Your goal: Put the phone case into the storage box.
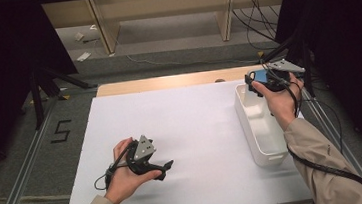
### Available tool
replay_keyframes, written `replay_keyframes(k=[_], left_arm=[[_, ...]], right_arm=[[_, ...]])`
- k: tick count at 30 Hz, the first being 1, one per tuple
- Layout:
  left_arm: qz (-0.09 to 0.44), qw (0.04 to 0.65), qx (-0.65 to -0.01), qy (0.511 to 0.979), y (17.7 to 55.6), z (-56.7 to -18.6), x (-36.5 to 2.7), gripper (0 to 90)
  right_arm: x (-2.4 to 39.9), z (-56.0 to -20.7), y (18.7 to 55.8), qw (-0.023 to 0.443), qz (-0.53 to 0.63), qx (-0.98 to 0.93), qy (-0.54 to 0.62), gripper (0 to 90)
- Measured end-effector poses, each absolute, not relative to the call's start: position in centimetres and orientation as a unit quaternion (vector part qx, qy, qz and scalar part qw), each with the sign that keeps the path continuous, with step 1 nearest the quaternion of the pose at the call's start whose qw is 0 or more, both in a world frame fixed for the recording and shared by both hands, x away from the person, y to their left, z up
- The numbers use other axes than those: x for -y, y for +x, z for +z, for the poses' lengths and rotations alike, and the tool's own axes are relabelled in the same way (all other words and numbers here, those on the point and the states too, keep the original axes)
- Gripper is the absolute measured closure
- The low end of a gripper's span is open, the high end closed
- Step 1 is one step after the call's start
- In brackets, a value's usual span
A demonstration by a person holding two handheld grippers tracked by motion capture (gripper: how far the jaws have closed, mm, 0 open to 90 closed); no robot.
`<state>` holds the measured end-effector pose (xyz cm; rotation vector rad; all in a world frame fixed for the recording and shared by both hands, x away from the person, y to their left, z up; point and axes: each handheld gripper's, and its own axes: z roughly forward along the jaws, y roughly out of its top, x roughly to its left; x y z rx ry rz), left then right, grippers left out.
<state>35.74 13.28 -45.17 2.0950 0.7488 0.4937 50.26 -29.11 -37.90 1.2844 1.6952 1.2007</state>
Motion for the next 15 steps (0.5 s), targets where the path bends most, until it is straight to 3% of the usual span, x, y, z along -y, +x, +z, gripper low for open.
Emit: replay_keyframes(k=[15], left_arm=[[0.197, 0.418, -0.3, 0.835, 35.73, -45.19, -13.29, 2.8]], right_arm=[[29.07, -37.93, 50.64, 0.344, 0.46, -0.652, 0.494, 17.9]])
